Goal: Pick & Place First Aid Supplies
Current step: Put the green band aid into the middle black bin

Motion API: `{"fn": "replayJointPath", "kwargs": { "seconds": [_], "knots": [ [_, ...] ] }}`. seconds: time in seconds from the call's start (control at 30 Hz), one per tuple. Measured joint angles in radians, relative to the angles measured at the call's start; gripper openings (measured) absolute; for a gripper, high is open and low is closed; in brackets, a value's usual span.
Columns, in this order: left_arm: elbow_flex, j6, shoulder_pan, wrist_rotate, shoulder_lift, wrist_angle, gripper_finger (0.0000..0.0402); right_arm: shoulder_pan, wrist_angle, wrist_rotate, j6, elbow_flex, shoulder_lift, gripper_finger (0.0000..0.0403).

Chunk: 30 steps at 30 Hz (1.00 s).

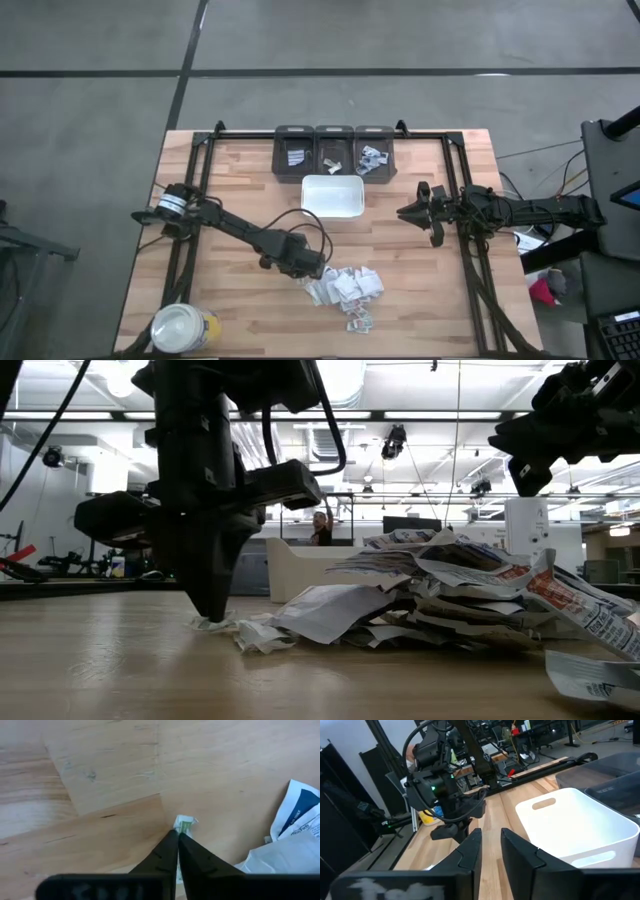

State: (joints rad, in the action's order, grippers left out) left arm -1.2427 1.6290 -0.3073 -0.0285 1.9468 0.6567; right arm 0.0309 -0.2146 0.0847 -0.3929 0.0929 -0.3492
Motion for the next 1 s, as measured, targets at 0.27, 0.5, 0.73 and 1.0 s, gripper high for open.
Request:
{"fn": "replayJointPath", "kwargs": {
  "seconds": [0.27,0.5,0.73,1.0],
  "knots": [
    [0.001,-0.043,-0.002,0.039,-0.034,0.010,0.0002,0.000,0.000,0.000,0.000,0.000,0.000,0.0067],
    [-0.005,-0.127,0.000,0.100,-0.084,0.062,0.0000,0.000,0.000,0.000,0.000,0.000,0.000,0.0080],
    [-0.137,-0.381,-0.003,0.229,-0.116,0.085,0.0000,0.000,0.000,0.000,0.000,0.000,0.000,0.0087],
    [-0.393,-0.793,0.042,0.513,-0.119,0.213,0.0000,0.000,0.000,0.001,0.000,0.000,0.000,0.0073]
  ]
}}
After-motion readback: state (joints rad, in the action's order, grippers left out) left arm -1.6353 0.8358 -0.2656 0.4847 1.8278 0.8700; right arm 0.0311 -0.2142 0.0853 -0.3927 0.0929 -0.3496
